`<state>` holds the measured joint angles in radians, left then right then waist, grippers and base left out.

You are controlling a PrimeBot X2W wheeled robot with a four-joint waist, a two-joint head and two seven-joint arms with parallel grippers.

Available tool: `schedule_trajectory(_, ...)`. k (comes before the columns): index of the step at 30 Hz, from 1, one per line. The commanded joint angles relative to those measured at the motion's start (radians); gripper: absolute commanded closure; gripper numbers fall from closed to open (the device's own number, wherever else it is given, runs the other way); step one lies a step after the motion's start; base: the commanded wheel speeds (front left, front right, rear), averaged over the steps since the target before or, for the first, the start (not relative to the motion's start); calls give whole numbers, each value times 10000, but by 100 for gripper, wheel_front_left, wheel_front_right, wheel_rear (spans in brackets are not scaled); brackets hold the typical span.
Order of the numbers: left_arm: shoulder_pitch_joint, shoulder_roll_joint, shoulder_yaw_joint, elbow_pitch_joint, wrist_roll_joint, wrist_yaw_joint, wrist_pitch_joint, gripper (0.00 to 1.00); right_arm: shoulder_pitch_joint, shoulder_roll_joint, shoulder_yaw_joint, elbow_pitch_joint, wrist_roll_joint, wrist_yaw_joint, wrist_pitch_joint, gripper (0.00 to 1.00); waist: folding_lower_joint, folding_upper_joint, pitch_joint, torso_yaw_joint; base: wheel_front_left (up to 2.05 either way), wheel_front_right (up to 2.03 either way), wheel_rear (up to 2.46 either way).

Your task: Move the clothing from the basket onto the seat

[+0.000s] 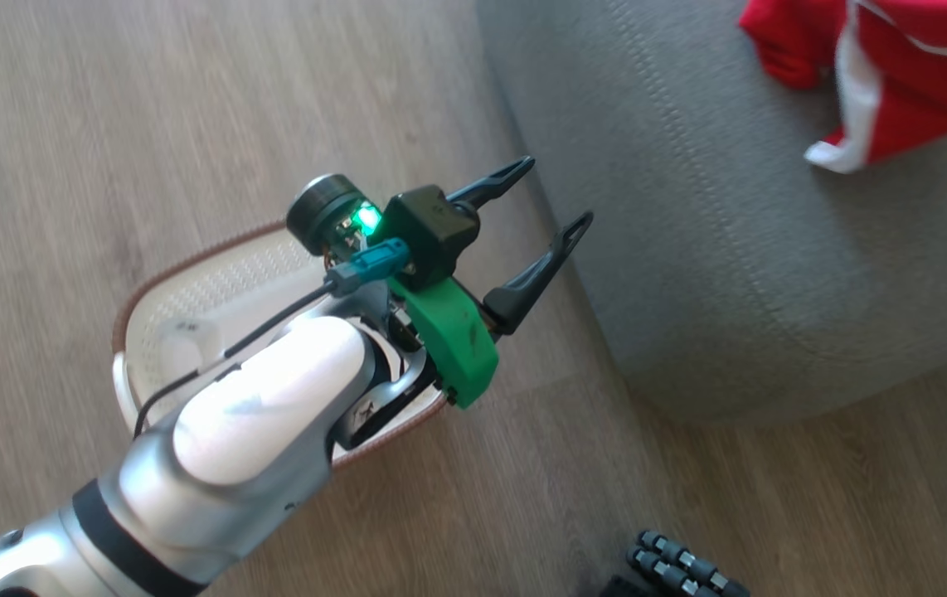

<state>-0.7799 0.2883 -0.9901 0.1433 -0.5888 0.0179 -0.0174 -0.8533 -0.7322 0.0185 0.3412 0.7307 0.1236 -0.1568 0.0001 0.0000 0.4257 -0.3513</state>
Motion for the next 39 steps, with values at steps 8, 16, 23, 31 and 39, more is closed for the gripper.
schedule_trajectory(8,-1088,107,226,-501,306,-94,270,0,-1597,-459,1249,2591,-805,71,654,100,-1,0,1454,949,0,0,0)
schedule_trajectory(16,-1320,-69,183,-426,355,-116,185,0,-2225,-247,2335,4307,-957,71,1034,100,-1,0,1808,1336,0,0,0)
schedule_trajectory(23,-1386,-136,155,-299,336,-109,105,0,-2215,49,3593,4862,175,71,2579,98,-1,0,1903,1433,0,0,0)
schedule_trajectory(31,-1232,-128,157,-64,202,-119,-125,0,-2121,-358,4528,4711,1298,71,3527,0,-1,0,1389,1311,0,0,0)
schedule_trajectory(39,-833,-86,195,160,-33,-59,-432,0,-2009,-816,5329,4558,1809,71,4281,0,-1,0,577,1078,0,0,0)
